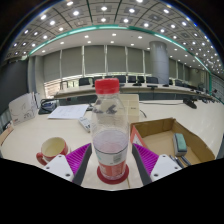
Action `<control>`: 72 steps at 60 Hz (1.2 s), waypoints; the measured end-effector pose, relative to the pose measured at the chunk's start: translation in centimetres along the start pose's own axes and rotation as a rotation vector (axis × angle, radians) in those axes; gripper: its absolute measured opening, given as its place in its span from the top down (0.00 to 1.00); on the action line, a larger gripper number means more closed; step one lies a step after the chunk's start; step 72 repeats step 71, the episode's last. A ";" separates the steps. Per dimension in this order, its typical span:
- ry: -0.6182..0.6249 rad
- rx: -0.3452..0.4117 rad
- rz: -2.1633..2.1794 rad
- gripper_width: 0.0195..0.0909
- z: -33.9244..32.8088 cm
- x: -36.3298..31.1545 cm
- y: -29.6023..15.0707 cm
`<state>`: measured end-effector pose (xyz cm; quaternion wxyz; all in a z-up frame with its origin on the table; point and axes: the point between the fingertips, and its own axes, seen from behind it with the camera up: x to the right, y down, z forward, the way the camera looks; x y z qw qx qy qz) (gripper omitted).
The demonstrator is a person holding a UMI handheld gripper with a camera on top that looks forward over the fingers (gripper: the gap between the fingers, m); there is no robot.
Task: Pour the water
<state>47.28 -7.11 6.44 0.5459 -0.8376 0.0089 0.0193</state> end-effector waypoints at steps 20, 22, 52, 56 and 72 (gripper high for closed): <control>0.115 -0.092 0.007 0.07 -12.2 -3.7 -1.7; 0.114 -0.093 0.008 0.07 -14.1 -5.0 -2.1; 0.144 -0.149 0.007 0.07 -31.2 -21.0 -3.9; 0.139 -0.150 -0.019 0.07 -32.1 -22.2 -3.9; 0.151 -0.153 -0.078 0.07 -33.2 -23.3 -3.5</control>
